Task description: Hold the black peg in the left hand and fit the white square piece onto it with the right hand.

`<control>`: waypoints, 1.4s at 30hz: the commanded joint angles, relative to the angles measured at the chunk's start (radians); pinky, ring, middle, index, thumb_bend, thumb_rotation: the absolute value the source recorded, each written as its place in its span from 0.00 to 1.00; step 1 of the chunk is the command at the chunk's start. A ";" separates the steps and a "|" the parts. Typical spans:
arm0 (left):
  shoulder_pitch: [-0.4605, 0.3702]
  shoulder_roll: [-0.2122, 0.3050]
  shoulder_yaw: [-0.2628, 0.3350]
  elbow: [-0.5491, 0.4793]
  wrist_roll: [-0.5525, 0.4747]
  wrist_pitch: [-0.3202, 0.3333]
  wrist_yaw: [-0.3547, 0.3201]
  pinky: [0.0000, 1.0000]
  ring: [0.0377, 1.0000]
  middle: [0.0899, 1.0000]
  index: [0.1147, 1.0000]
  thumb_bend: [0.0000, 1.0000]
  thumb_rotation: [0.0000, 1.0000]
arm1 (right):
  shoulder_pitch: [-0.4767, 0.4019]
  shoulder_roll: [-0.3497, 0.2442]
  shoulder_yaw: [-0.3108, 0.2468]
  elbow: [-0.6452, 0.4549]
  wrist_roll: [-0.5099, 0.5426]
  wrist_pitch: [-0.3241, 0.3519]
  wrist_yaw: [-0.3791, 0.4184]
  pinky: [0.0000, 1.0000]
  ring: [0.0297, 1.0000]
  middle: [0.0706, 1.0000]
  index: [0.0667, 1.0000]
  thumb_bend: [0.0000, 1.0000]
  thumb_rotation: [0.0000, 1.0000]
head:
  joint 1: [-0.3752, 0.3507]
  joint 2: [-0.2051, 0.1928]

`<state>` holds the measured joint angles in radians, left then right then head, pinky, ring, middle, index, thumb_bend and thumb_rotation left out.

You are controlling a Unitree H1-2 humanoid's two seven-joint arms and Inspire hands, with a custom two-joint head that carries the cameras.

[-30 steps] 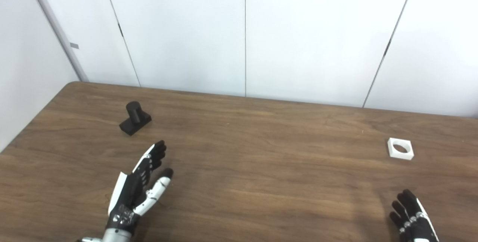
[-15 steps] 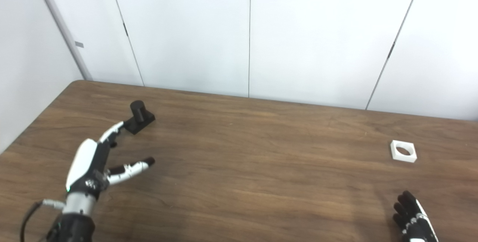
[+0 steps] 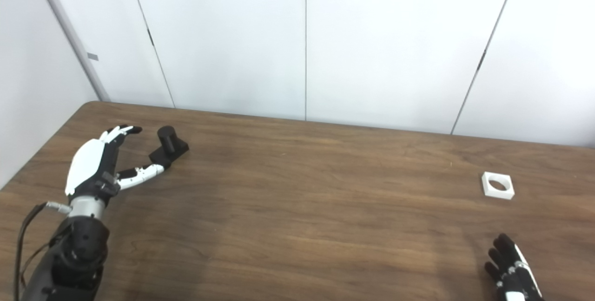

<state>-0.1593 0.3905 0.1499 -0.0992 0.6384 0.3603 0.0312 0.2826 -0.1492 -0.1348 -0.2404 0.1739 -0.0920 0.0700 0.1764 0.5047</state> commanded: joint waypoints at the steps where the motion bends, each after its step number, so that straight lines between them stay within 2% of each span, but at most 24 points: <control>1: -0.066 0.040 -0.006 0.016 0.032 0.004 0.033 1.00 0.99 0.94 0.82 0.86 0.45 | -0.009 0.035 0.009 0.038 0.004 -0.026 -0.006 0.93 0.94 0.94 0.92 0.61 0.85 | 0.001 0.001; 5: -0.113 0.053 -0.025 0.081 0.048 0.020 0.050 1.00 0.99 0.94 0.81 0.87 0.44 | -0.010 0.034 0.009 0.041 0.006 -0.027 -0.005 0.94 0.95 0.94 0.93 0.60 0.86 | 0.001 0.001; 11: -0.166 0.070 -0.060 0.151 0.060 0.053 0.040 1.00 0.98 0.94 0.82 0.89 0.46 | -0.007 0.032 0.010 0.037 0.006 -0.027 -0.004 0.94 0.95 0.94 0.94 0.57 0.86 | 0.001 0.007; 16: -0.199 0.076 -0.105 0.188 0.063 0.095 0.011 1.00 0.99 0.93 0.81 0.90 0.50 | -0.002 0.029 0.009 0.030 0.001 -0.019 -0.007 0.94 0.94 0.94 0.92 0.59 0.86 | 0.001 0.015; 21: -0.220 0.074 -0.132 0.214 0.080 0.109 -0.019 1.00 0.99 0.93 0.80 0.89 0.51 | -0.003 0.033 0.006 0.030 0.008 -0.019 -0.009 0.92 0.93 0.93 0.91 0.61 0.85 | 0.000 0.018; 29: -0.251 0.068 -0.141 0.279 0.120 0.109 -0.043 1.00 0.99 0.93 0.79 0.90 0.48 | 0.001 0.032 0.008 0.017 0.006 -0.003 -0.016 0.92 0.92 0.92 0.91 0.64 0.84 | 0.002 0.020; 36: -0.266 0.055 -0.126 0.329 0.182 0.109 -0.061 1.00 0.99 0.93 0.77 0.89 0.44 | 0.002 0.034 0.011 0.009 0.011 0.000 -0.017 0.93 0.92 0.93 0.91 0.61 0.84 | 0.004 0.023; 42: -0.268 0.051 -0.117 0.355 0.206 0.109 -0.064 1.00 1.00 0.94 0.77 0.89 0.45 | 0.002 0.032 0.012 0.008 0.014 -0.003 -0.015 0.96 0.94 0.94 0.92 0.59 0.85 | 0.004 0.023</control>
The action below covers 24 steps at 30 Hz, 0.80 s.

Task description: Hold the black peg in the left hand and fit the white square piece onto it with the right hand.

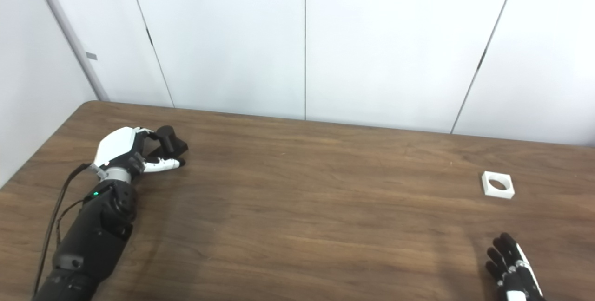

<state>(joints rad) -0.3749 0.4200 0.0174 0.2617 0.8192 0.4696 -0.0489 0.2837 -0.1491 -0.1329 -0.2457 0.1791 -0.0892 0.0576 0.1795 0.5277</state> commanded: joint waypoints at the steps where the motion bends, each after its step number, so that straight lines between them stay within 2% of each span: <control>1: -0.054 0.022 0.016 0.001 0.025 0.000 0.017 1.00 1.00 0.94 0.76 0.89 0.44 | 0.001 0.033 0.009 0.013 0.006 -0.004 -0.005 0.96 0.94 0.94 0.93 0.60 0.85 | 0.001 0.000; 15: -0.057 0.030 0.000 0.013 0.026 0.000 0.006 1.00 0.96 0.88 0.64 0.85 0.39 | 0.007 0.033 0.012 -0.006 -0.017 0.005 -0.015 0.93 0.92 0.93 0.92 0.54 0.87 | -0.007 0.013; 24: -0.062 0.039 -0.019 0.018 -0.002 -0.002 0.015 1.00 0.95 0.87 0.62 0.84 0.42 | 0.013 0.036 0.021 -0.027 -0.024 0.020 -0.027 0.93 0.92 0.93 0.92 0.53 0.87 | -0.010 0.015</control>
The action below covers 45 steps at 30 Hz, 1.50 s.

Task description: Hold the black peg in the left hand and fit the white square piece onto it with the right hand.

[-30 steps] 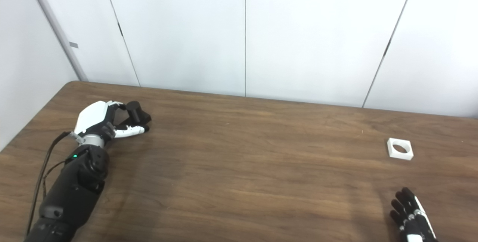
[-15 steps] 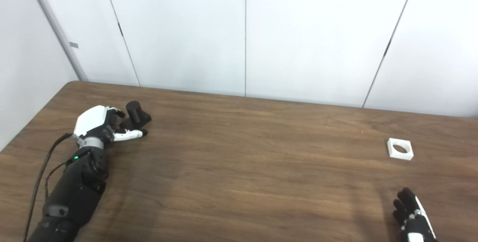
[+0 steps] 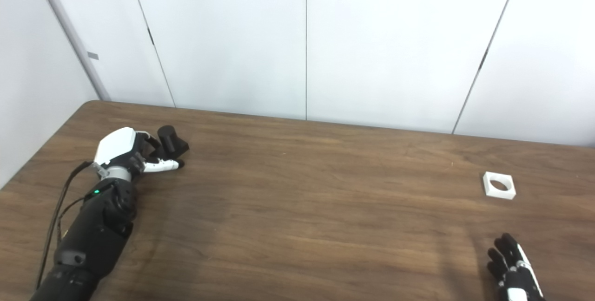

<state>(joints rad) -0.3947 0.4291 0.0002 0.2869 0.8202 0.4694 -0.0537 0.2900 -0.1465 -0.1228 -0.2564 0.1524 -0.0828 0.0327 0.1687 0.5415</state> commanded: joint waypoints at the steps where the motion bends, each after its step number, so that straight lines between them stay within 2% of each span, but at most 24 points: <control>1: -0.043 0.031 -0.004 -0.006 -0.009 -0.002 0.021 1.00 0.95 0.87 0.62 0.84 0.43 | 0.007 0.033 0.012 -0.017 0.001 0.014 -0.004 0.94 0.93 0.93 0.92 0.53 0.87 | 0.001 0.001; 9: -0.044 0.038 -0.021 -0.006 -0.026 -0.002 0.031 1.00 0.94 0.86 0.62 0.83 0.40 | 0.010 0.029 0.019 -0.032 0.002 0.019 -0.013 0.93 0.93 0.94 0.93 0.51 0.88 | -0.001 0.005; 12: -0.044 0.038 -0.015 -0.002 -0.053 -0.008 0.046 1.00 0.94 0.85 0.59 0.82 0.35 | 0.013 0.028 0.022 -0.039 0.000 0.022 -0.017 0.94 0.93 0.93 0.93 0.49 0.88 | -0.004 0.007; 14: -0.041 0.028 0.009 0.005 -0.100 -0.039 0.079 1.00 0.92 0.82 0.54 0.80 0.27 | 0.015 0.028 0.024 -0.045 0.004 0.027 -0.018 0.95 0.93 0.94 0.94 0.48 0.88 | -0.007 0.008; 15: -0.040 0.025 0.018 0.010 -0.122 -0.058 0.096 1.00 0.91 0.80 0.48 0.67 0.17 | 0.016 0.028 0.026 -0.047 0.006 0.028 -0.019 0.95 0.93 0.94 0.94 0.48 0.88 | -0.008 0.009; 16: -0.039 0.025 0.021 0.013 -0.137 -0.070 0.108 1.00 0.90 0.78 0.45 0.60 0.12 | 0.017 0.029 0.027 -0.049 0.007 0.028 -0.020 0.96 0.94 0.94 0.94 0.48 0.88 | -0.010 0.010; 17: -0.037 0.022 0.026 0.017 -0.156 -0.092 0.124 1.00 0.90 0.77 0.43 0.55 0.09 | 0.017 0.031 0.028 -0.051 0.006 0.027 -0.022 0.96 0.94 0.94 0.94 0.48 0.88 | -0.011 0.010; 19: -0.036 0.018 0.030 0.026 -0.184 -0.118 0.149 0.97 0.87 0.73 0.42 0.53 0.06 | 0.017 0.032 0.031 -0.055 0.004 0.026 -0.024 0.96 0.94 0.95 0.94 0.47 0.88 | -0.014 0.011; 32: -0.042 0.030 -0.010 0.031 -0.224 -0.144 0.166 1.00 0.85 0.71 0.42 0.52 0.05 | 0.022 0.037 0.035 -0.091 -0.005 0.057 -0.044 0.97 0.94 0.94 0.94 0.43 0.89 | -0.022 0.015; 37: -0.037 0.036 -0.025 0.026 -0.228 -0.151 0.165 1.00 0.84 0.69 0.42 0.52 0.05 | 0.022 0.035 0.037 -0.092 0.001 0.052 -0.042 1.00 0.96 0.96 0.96 0.39 0.90 | -0.022 0.015; 45: -0.009 0.058 -0.067 -0.037 -0.218 -0.186 0.153 1.00 0.83 0.68 0.42 0.52 0.05 | 0.020 0.036 0.043 -0.089 0.005 0.048 -0.041 1.00 0.96 0.96 0.97 0.37 0.92 | -0.042 0.029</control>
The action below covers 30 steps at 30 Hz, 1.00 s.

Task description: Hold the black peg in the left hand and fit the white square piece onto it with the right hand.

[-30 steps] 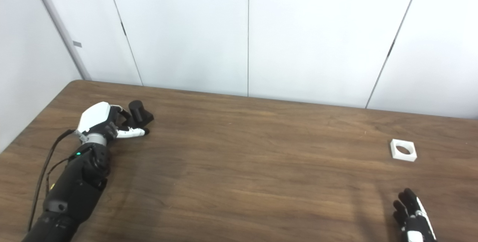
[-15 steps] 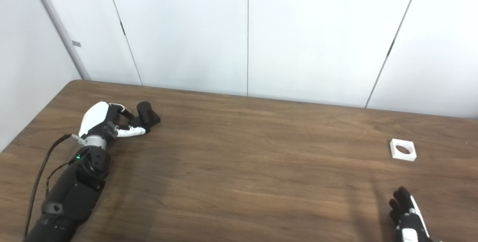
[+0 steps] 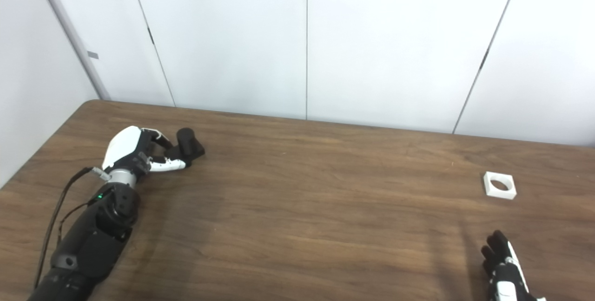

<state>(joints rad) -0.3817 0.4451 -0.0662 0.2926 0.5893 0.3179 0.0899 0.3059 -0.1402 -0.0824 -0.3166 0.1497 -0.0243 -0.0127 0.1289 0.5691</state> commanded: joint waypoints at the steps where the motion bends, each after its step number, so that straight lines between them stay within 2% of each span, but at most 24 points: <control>1: -0.017 0.045 -0.009 -0.055 0.020 -0.040 0.008 1.00 0.83 0.68 0.42 0.52 0.05 | 0.004 0.029 0.004 -0.029 0.004 -0.009 0.004 1.00 0.97 0.97 0.97 0.37 0.92 | -0.005 0.002; 11: 0.024 0.057 -0.057 -0.133 0.065 -0.095 -0.007 1.00 0.84 0.72 0.42 0.52 0.05 | -0.005 0.028 0.009 -0.012 -0.010 -0.023 0.003 1.00 0.97 0.97 0.97 0.34 0.93 | -0.027 0.017; 18: 0.067 0.037 -0.093 -0.213 0.069 -0.098 -0.060 1.00 0.87 0.76 0.42 0.52 0.05 | -0.010 0.033 0.002 0.020 -0.006 -0.036 -0.005 1.00 0.95 0.95 0.95 0.43 0.88 | -0.038 0.024; 22: 0.092 0.020 -0.120 -0.259 0.080 -0.110 -0.077 1.00 0.88 0.77 0.42 0.52 0.05 | -0.016 0.033 0.005 0.034 -0.007 -0.049 -0.004 0.98 0.95 0.94 0.94 0.43 0.87 | -0.046 0.028; 26: 0.117 0.000 -0.148 -0.307 0.096 -0.120 -0.103 1.00 0.89 0.77 0.42 0.52 0.05 | -0.020 0.031 0.008 0.047 -0.025 -0.061 -0.010 0.98 0.94 0.94 0.94 0.46 0.93 | -0.054 0.032; 30: 0.133 -0.018 -0.172 -0.344 0.101 -0.122 -0.134 1.00 0.89 0.77 0.42 0.52 0.05 | -0.024 0.033 0.007 0.058 -0.022 -0.070 -0.011 0.98 0.93 0.93 0.94 0.49 0.94 | -0.062 0.036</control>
<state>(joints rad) -0.2311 0.4193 -0.2356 -0.0070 0.6773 0.2159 -0.0401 0.2977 -0.1398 -0.0740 -0.2752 0.1305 -0.0873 -0.0201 0.0675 0.6028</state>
